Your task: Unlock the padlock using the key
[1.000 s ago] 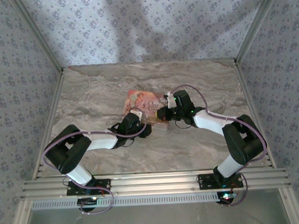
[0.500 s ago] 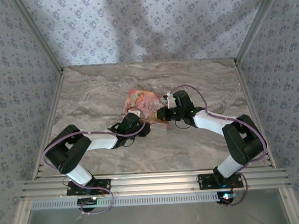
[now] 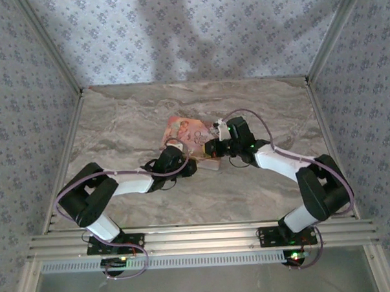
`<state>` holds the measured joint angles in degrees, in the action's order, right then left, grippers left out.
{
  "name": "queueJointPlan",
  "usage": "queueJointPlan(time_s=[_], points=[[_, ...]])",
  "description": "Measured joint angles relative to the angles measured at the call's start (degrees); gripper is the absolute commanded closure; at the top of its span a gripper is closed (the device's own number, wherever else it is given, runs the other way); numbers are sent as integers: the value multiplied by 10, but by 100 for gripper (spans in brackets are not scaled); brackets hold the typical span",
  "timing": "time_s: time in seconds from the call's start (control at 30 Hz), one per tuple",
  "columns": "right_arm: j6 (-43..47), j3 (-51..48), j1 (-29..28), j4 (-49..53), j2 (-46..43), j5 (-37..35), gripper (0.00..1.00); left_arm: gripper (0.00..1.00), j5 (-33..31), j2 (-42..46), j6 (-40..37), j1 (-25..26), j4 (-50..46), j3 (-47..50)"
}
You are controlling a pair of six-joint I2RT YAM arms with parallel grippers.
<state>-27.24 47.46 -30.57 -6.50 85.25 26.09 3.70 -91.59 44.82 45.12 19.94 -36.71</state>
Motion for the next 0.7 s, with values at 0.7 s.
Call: queueJointPlan(time_s=[0.7], points=[[61,-275,-92,-117,-238,-129,100,73,77,35,89,-3,-131,-76]])
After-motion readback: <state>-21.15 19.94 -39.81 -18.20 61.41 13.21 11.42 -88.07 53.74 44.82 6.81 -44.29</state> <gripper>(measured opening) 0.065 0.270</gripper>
